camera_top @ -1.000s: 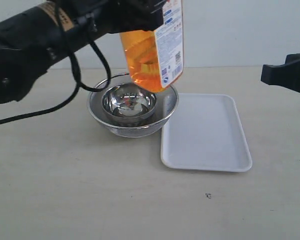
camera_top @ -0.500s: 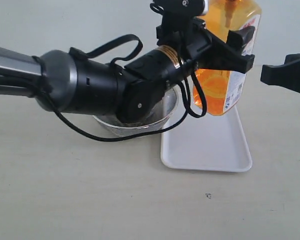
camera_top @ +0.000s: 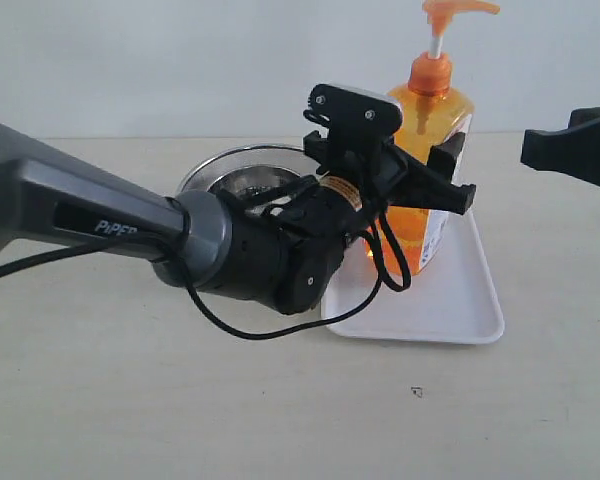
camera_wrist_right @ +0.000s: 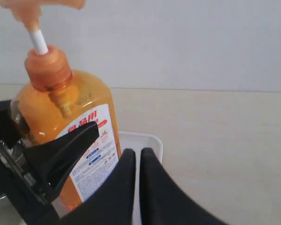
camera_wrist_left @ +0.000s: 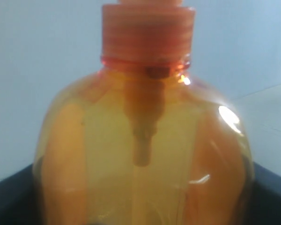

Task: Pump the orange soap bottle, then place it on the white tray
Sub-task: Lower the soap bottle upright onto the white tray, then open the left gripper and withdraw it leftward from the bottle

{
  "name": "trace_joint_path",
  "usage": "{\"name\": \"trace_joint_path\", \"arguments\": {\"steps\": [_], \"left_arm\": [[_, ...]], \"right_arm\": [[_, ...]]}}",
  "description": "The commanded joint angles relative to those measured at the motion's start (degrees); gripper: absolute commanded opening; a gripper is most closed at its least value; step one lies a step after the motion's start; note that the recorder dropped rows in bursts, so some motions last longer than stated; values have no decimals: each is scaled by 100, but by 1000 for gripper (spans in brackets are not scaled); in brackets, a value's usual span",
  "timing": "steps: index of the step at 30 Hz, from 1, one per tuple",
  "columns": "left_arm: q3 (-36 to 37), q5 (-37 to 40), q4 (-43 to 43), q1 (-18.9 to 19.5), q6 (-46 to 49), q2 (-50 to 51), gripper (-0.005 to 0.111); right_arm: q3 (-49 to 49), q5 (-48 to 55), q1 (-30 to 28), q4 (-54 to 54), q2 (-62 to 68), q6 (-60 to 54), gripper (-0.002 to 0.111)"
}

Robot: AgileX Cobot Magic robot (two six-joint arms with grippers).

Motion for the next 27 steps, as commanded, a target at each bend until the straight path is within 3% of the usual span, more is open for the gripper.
{"name": "trace_joint_path", "arguments": {"steps": [1, 11, 27], "left_arm": [[-121, -846, -356, -82, 125, 49, 5], [-121, -1066, -879, -365, 881, 120, 5], [-19, -1031, -1400, -365, 386, 155, 5]], "right_arm": [[31, 4, -42, -19, -54, -6, 0], [31, 15, -42, -19, -54, -6, 0], [31, 26, -42, -19, -54, -6, 0]]}}
